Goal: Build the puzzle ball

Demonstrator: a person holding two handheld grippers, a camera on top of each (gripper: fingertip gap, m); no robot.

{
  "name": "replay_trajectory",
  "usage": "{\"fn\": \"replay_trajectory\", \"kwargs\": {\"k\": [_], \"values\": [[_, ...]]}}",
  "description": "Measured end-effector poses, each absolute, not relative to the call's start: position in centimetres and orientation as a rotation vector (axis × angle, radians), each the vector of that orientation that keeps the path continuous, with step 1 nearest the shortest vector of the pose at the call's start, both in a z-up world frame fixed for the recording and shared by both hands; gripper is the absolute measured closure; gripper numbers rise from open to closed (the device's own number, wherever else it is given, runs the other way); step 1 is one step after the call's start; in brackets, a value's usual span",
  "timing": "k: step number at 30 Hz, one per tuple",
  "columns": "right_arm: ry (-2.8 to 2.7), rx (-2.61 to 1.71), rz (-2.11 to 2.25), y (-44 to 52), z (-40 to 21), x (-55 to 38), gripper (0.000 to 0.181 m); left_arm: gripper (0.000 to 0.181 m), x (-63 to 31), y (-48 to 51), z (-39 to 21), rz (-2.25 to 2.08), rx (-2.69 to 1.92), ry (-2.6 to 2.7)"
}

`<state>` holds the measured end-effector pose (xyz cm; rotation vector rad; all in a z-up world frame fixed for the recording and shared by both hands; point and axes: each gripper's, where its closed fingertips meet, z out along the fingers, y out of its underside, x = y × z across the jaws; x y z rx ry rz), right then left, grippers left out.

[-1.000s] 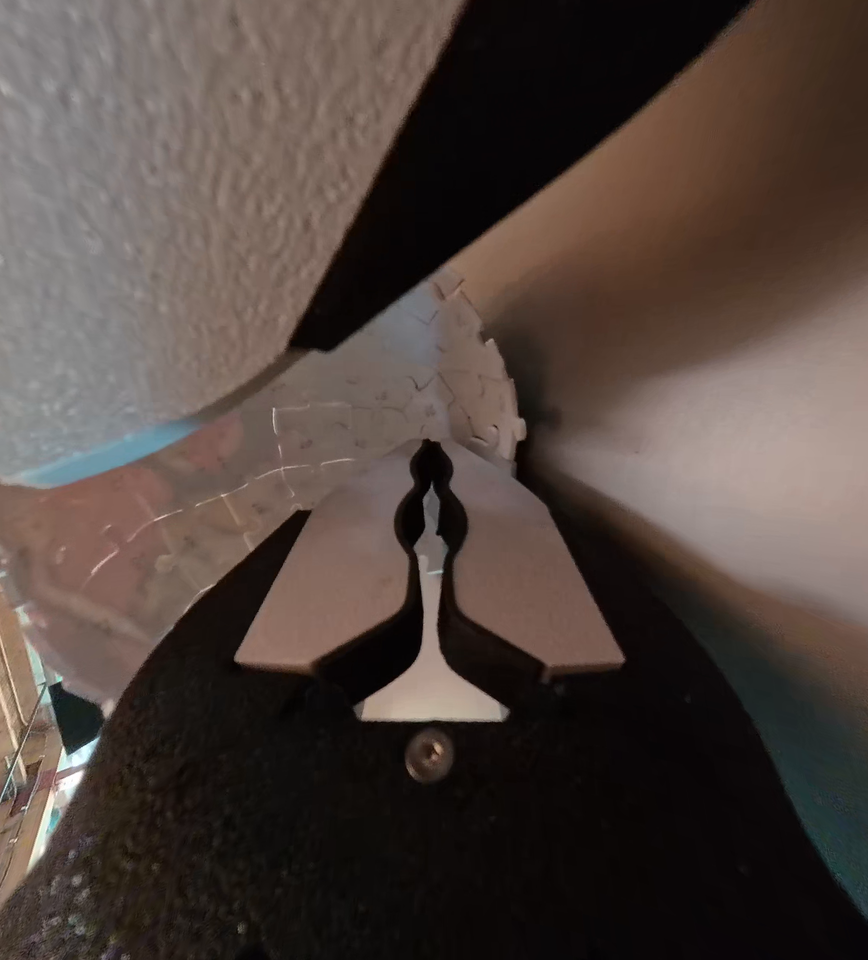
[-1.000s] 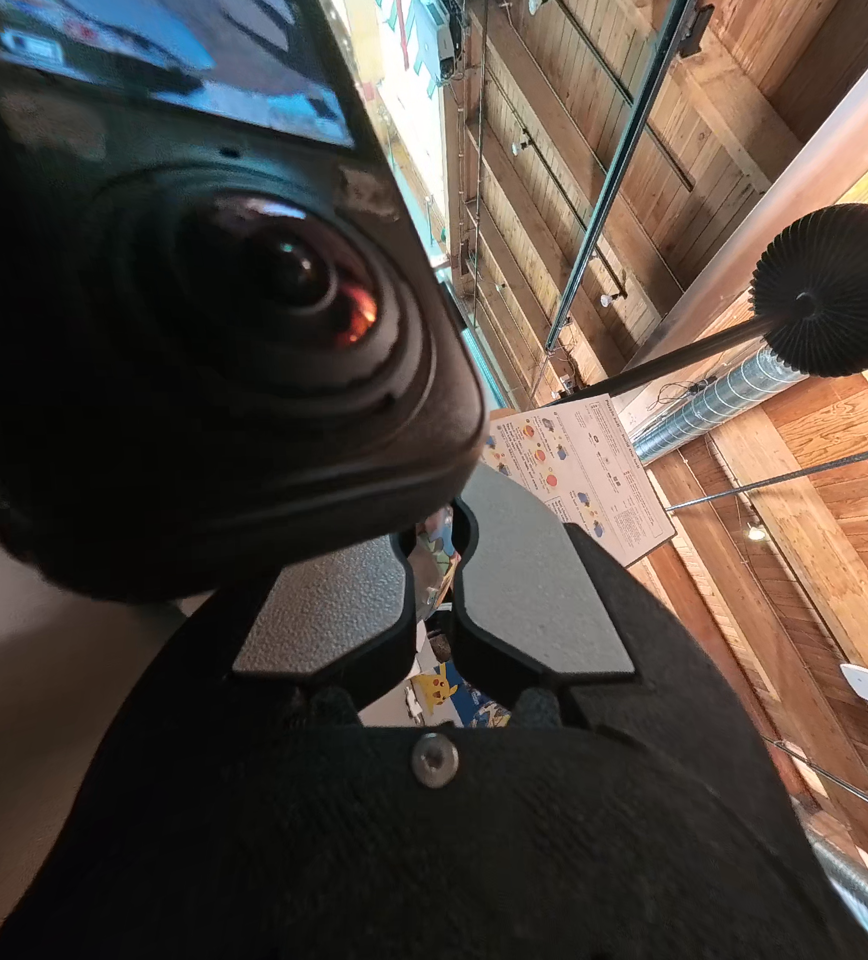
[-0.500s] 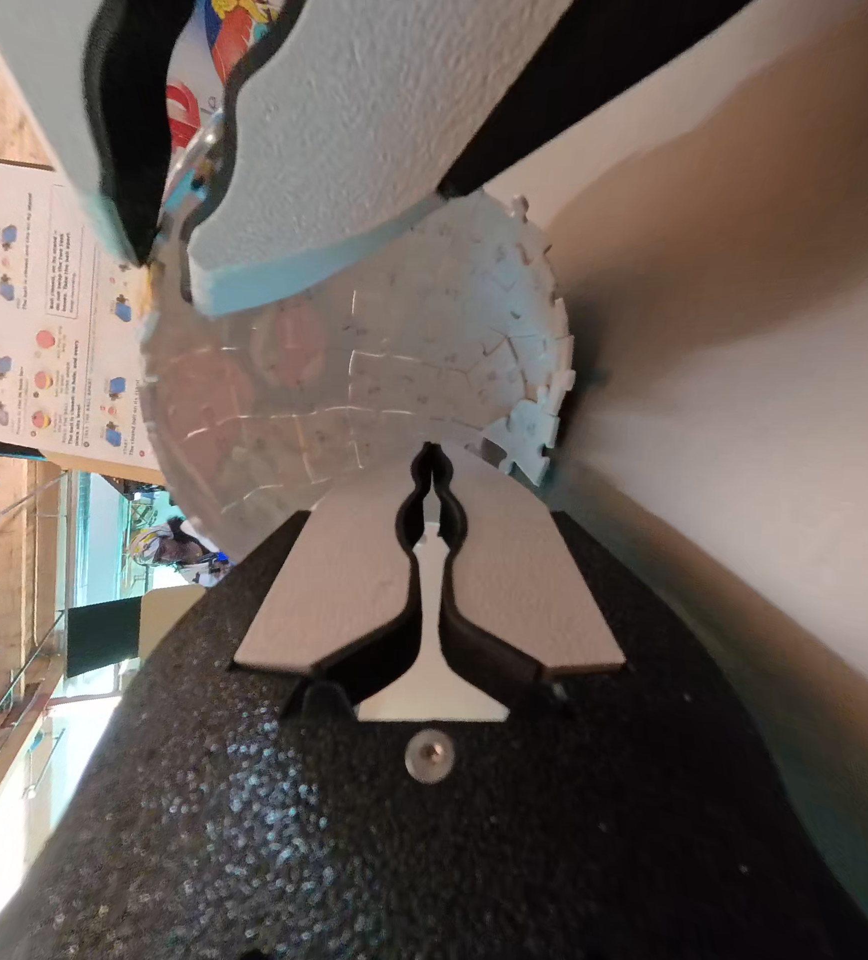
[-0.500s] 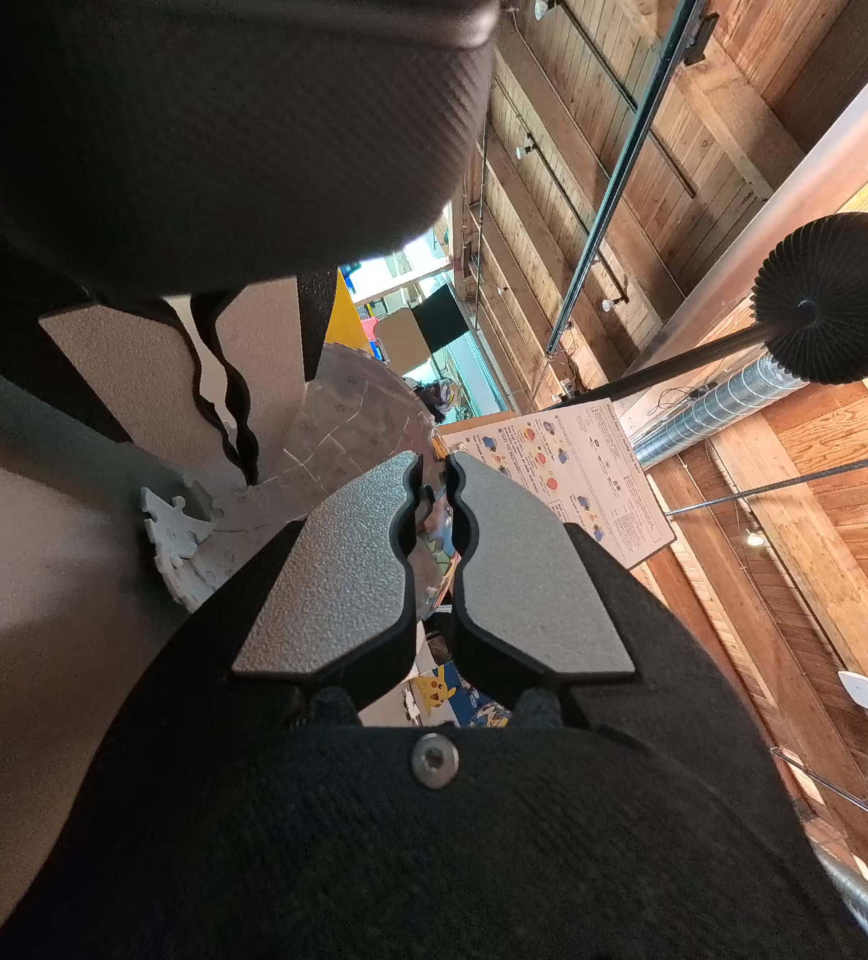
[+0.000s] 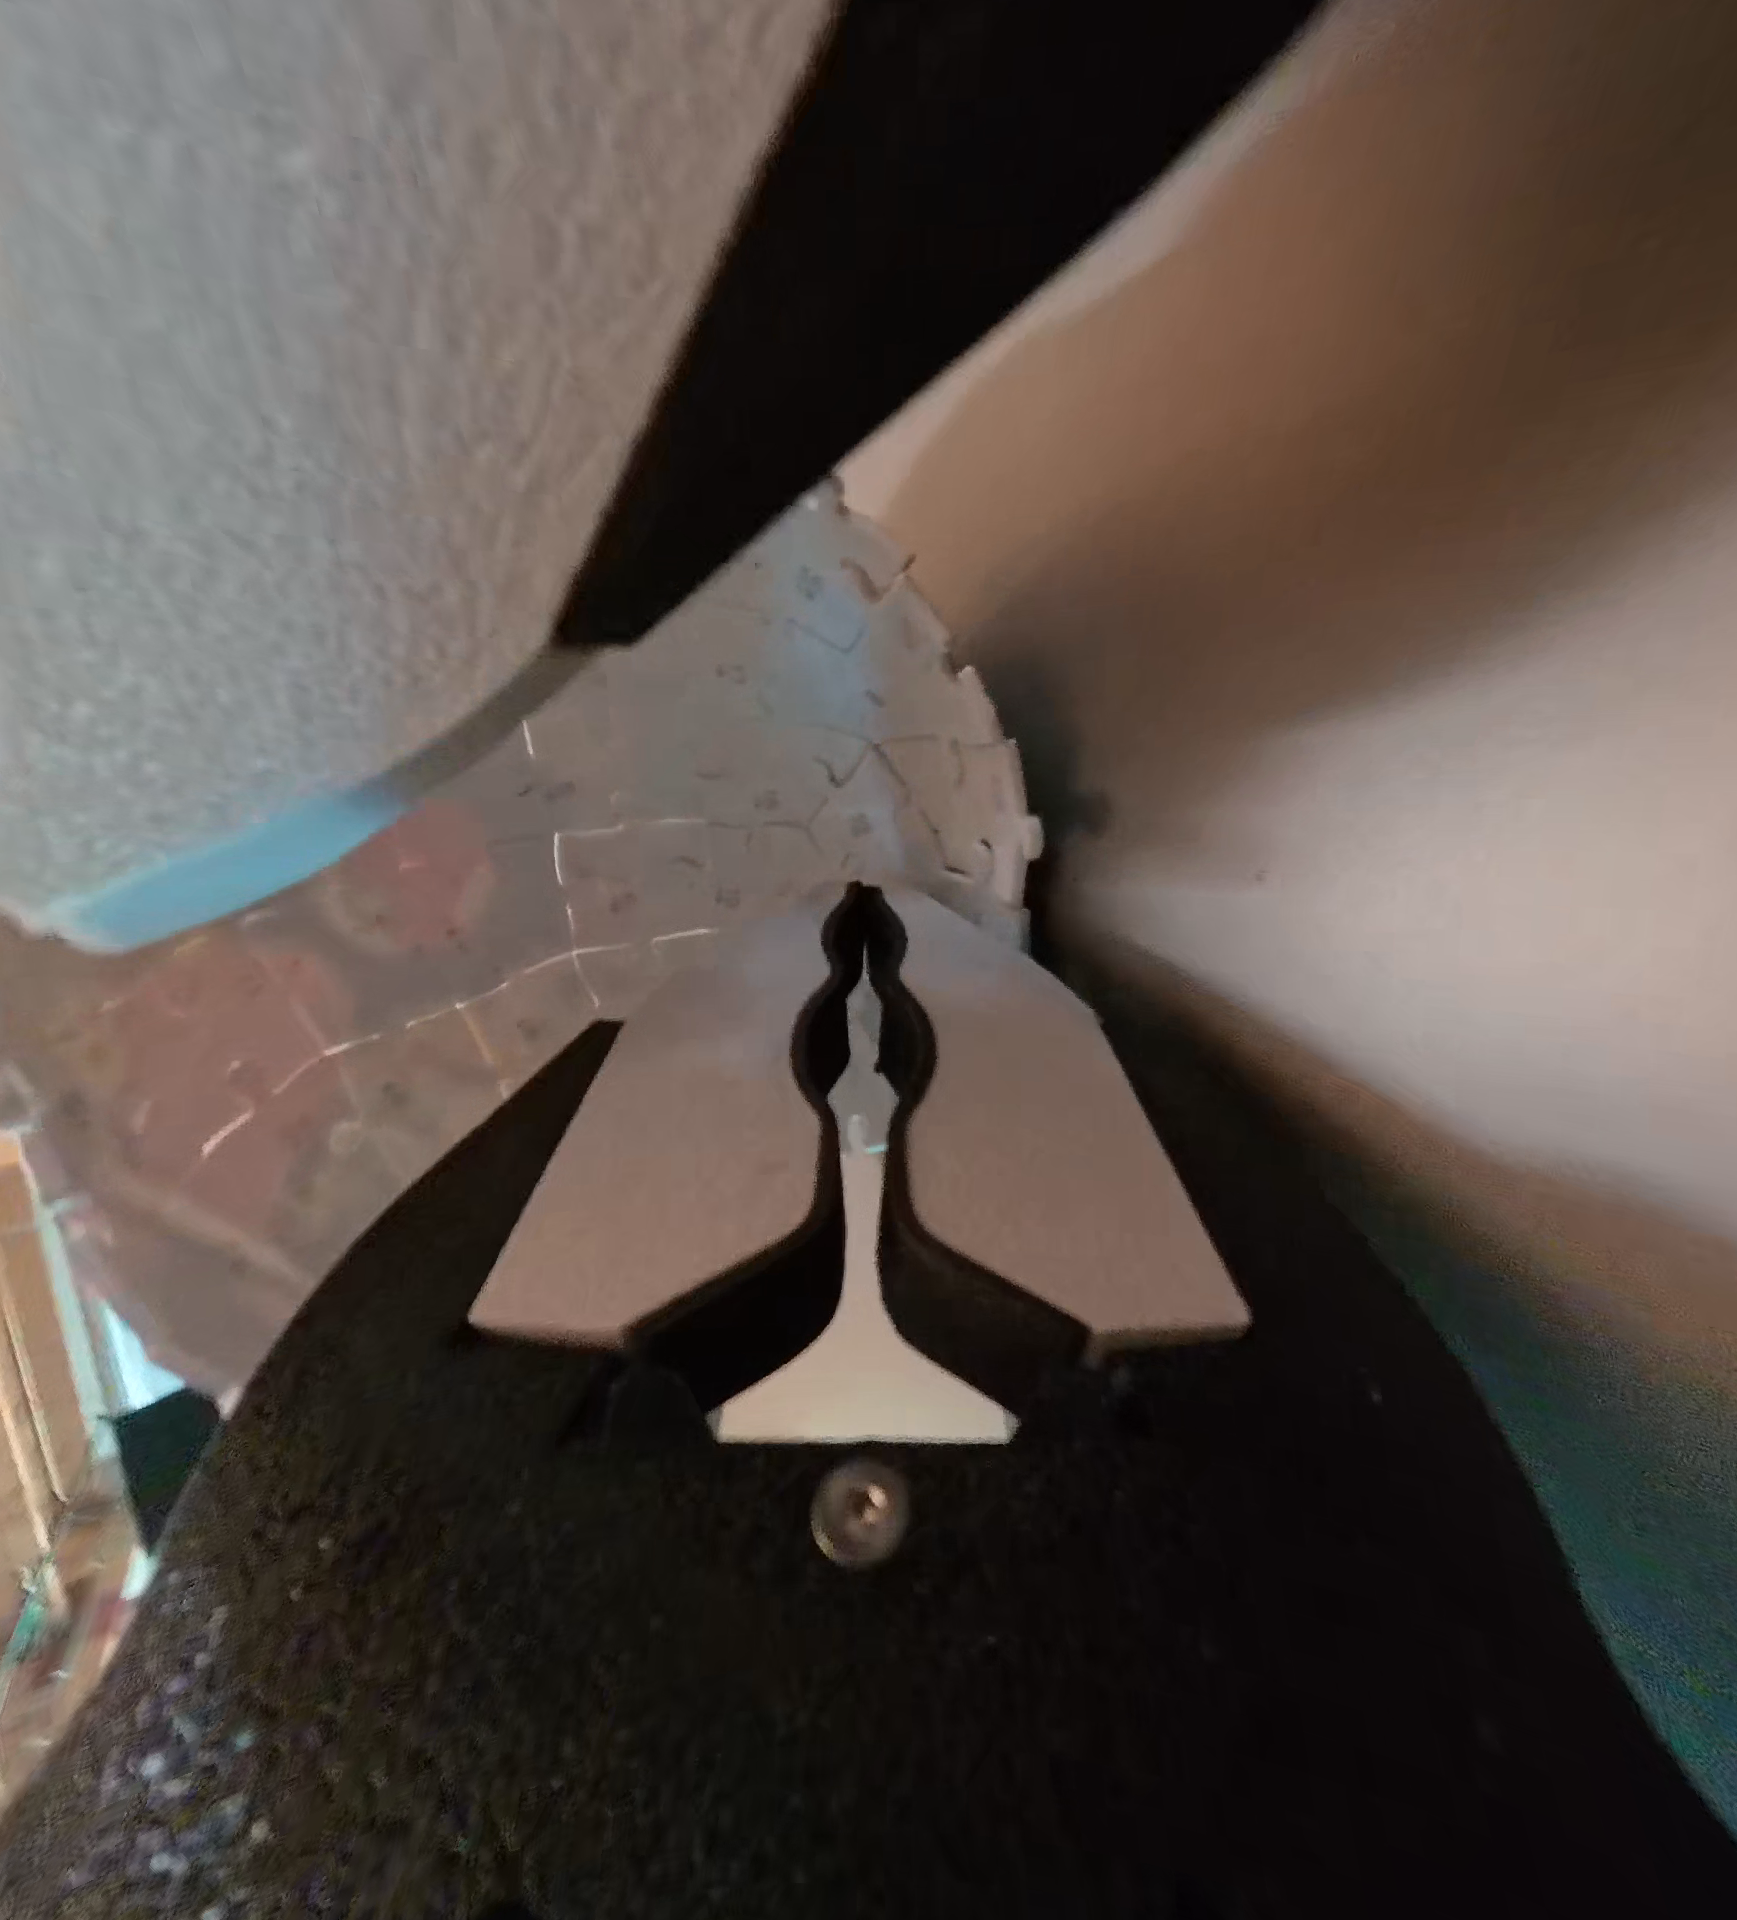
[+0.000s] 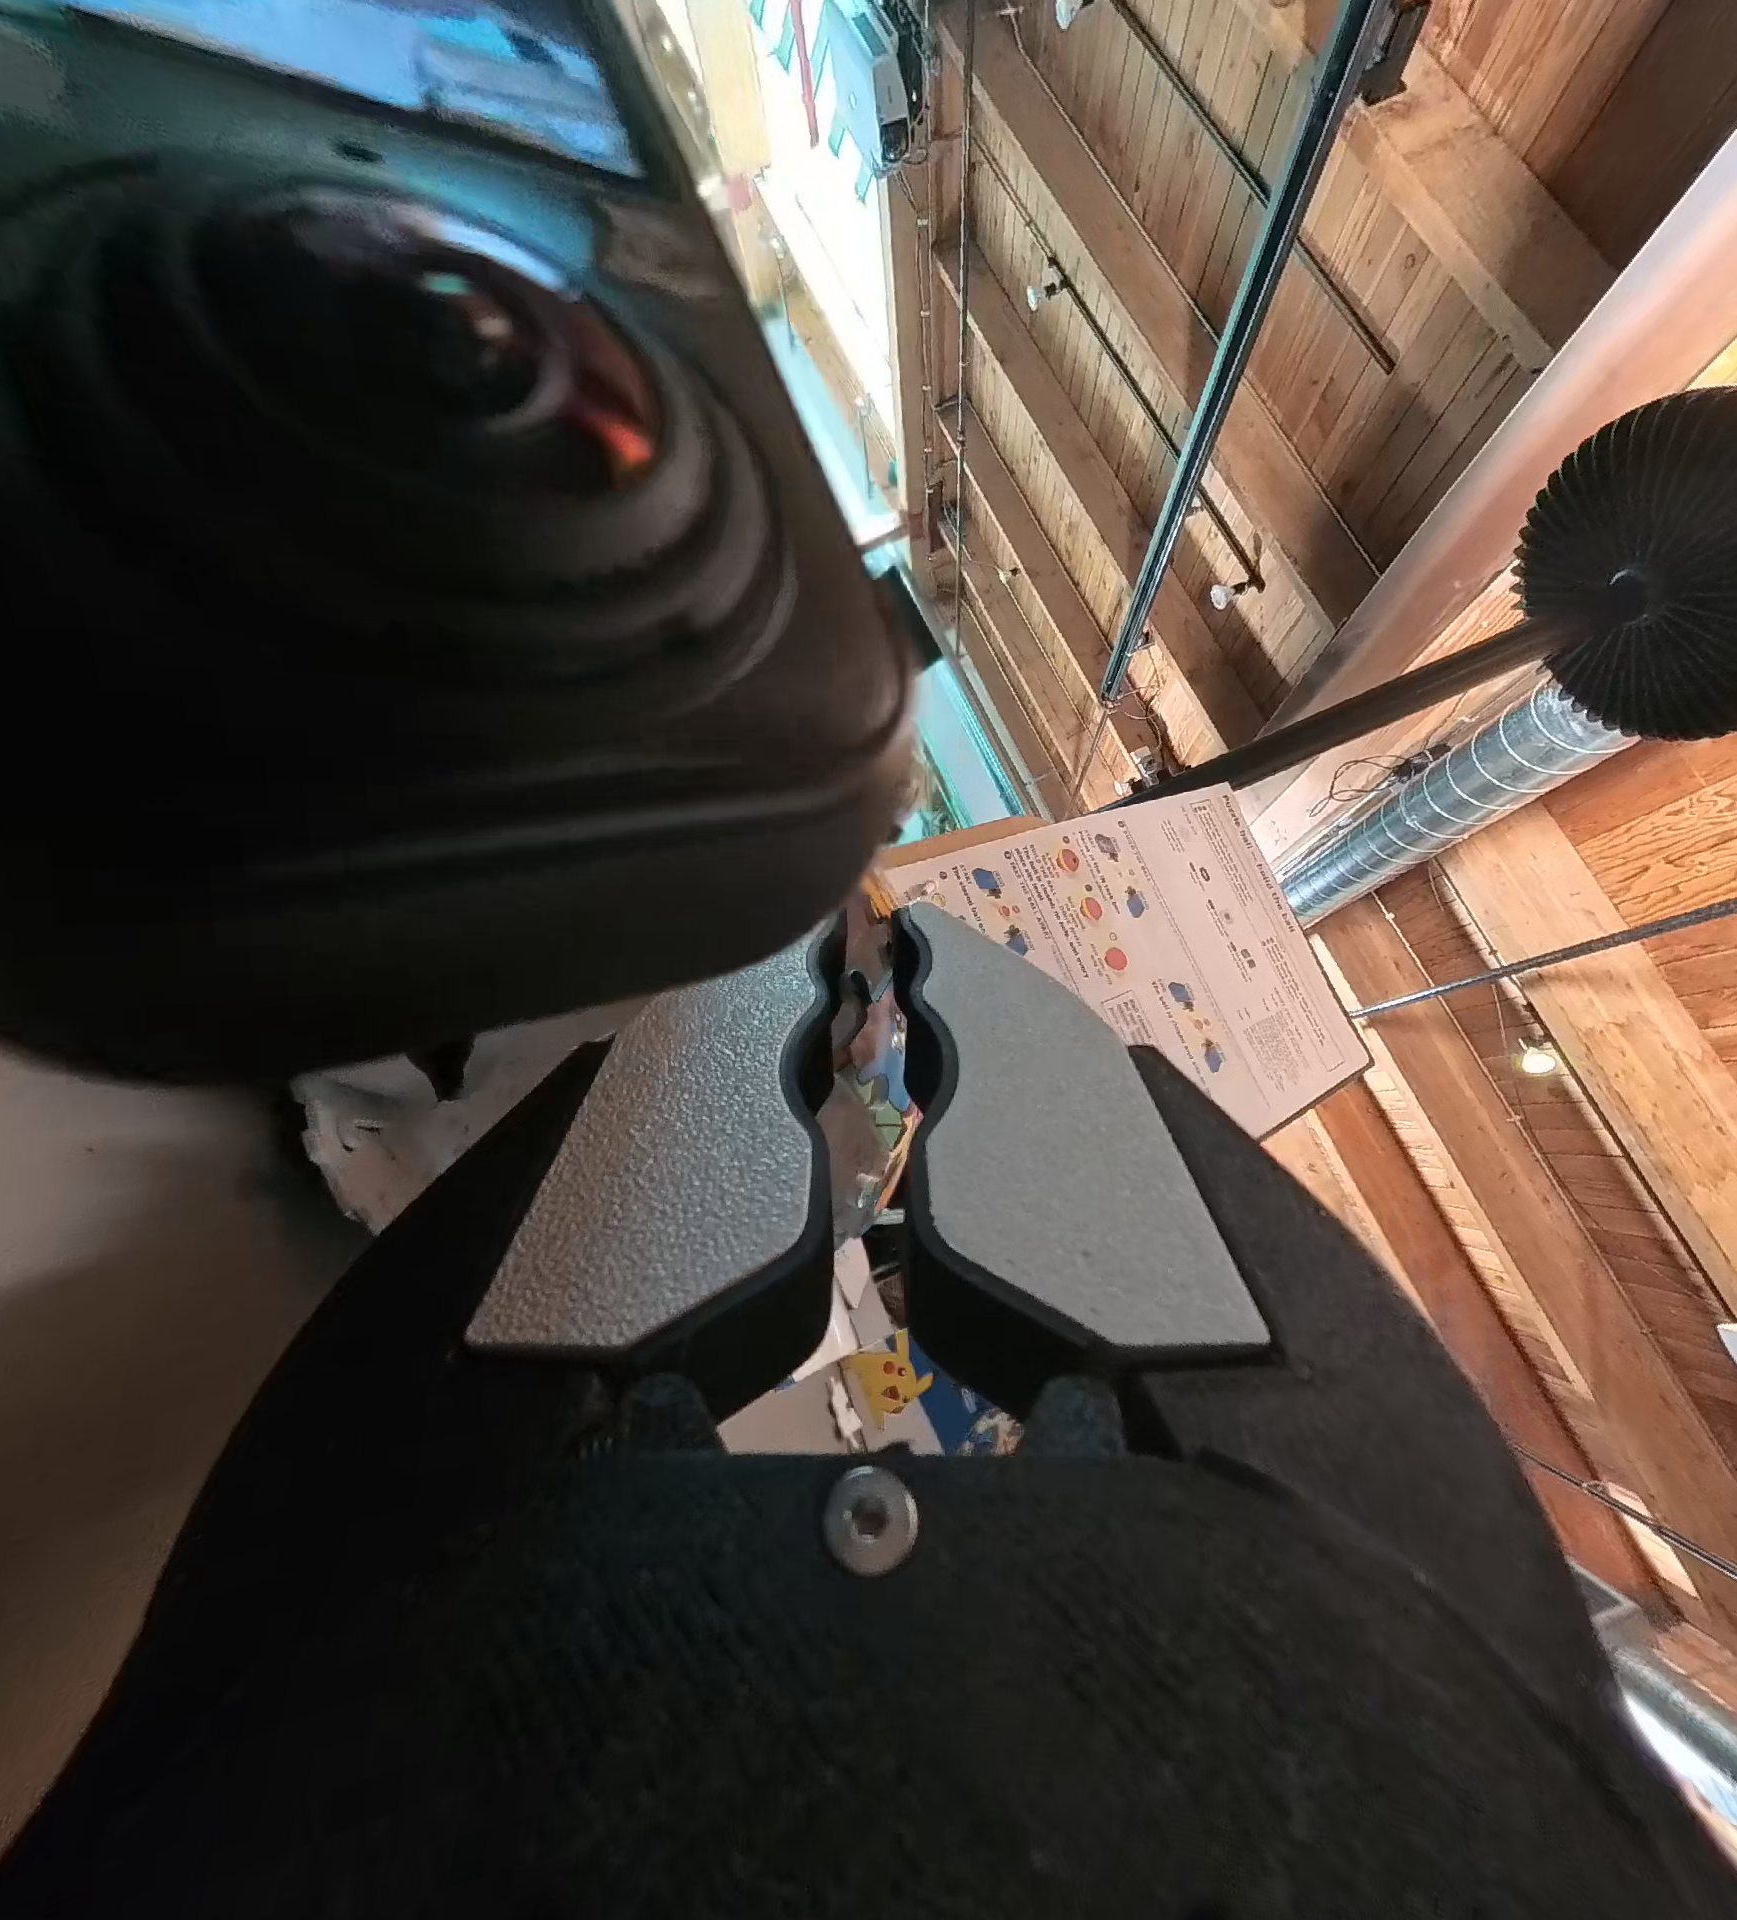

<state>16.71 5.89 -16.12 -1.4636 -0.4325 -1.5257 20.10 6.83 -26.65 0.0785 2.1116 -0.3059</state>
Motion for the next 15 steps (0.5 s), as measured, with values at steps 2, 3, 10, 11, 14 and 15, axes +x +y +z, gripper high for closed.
{"fn": "replay_trajectory", "kwargs": {"k": [2, 3, 10, 11, 14, 15], "values": [[-0.419, -1.462, -1.521, 5.8, -16.0, 16.8, 0.173, 0.181, 20.1, 6.8, -26.7, -0.266, 0.127, 2.121], [-0.41, -1.46, -1.517, 5.7, -16.0, 16.9, 0.173, 0.181, 20.2, 6.7, -26.7, -0.252, 0.136, 2.13], [-0.419, -1.465, -1.519, 5.8, -16.1, 16.9, 0.173, 0.181, 20.3, 6.6, -26.7, -0.232, 0.173, 2.114], [-0.419, -1.466, -1.519, 5.8, -16.1, 16.9, 0.173, 0.181, 20.3, 6.6, -26.7, -0.244, 0.171, 2.096], [-0.43, -1.468, -1.523, 5.9, -16.2, 16.8, 0.173, 0.181, 20.3, 7.2, -25.9, -0.253, 0.107, 2.022], [-0.43, -1.468, -1.523, 5.9, -16.2, 16.8, 0.173, 0.181, 20.0, 7.3, -25.5, -0.288, 0.075, 2.006]]}}
